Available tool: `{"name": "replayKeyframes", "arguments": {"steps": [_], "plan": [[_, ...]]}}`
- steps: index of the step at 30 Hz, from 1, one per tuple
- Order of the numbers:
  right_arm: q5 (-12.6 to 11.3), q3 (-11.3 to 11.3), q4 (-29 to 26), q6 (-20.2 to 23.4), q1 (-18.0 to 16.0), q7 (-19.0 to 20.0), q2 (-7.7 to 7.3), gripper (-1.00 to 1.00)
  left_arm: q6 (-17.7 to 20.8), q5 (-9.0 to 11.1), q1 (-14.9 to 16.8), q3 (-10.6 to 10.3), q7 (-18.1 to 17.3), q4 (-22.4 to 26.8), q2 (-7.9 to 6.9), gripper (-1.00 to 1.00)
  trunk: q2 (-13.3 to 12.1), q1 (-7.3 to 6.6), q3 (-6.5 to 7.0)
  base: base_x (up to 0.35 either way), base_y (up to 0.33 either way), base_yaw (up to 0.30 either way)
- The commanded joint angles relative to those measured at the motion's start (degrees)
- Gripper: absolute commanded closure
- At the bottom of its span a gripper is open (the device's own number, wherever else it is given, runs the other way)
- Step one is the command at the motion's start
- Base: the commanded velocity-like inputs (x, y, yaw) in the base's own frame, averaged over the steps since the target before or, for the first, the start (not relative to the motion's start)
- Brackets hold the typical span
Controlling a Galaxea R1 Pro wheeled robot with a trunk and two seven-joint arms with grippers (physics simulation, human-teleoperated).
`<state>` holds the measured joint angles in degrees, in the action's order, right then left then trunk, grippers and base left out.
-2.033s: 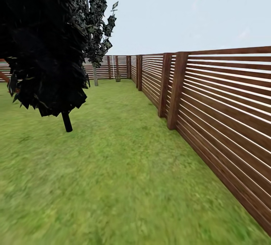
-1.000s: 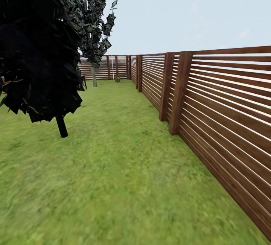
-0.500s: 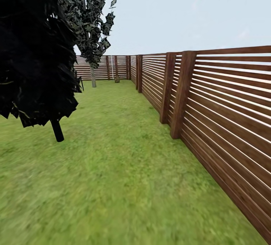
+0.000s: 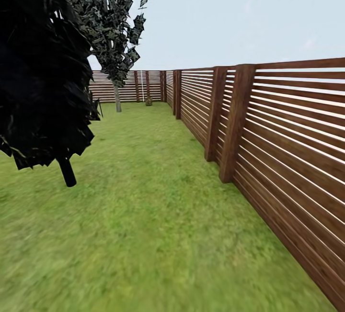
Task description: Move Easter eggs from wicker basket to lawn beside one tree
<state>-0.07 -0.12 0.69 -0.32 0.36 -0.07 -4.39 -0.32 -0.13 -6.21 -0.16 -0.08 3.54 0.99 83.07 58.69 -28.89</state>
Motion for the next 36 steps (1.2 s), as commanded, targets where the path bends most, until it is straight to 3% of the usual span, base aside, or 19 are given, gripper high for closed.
{"name": "replayKeyframes", "arguments": {"steps": [1, 36], "plan": [[0.0, 0.0, 0.0, 0.0, 0.0, 0.0, 0.0, -1.0, 0.0, 0.0, 0.0, 0.0, 0.0, 0.1, 0.01, -1.0, 0.0, 0.04, -0.03, 0.334, 0.0, 0.0], [0.1, 0.2, 0.0, 0.0, 0.0, 0.0, 0.1, -1.0, 0.0, 0.0, 0.0, 0.0, 0.0, 0.1, 0.16, -1.0, 0.0, 0.04, -0.03, 0.334, 0.0, 0.0]]}}
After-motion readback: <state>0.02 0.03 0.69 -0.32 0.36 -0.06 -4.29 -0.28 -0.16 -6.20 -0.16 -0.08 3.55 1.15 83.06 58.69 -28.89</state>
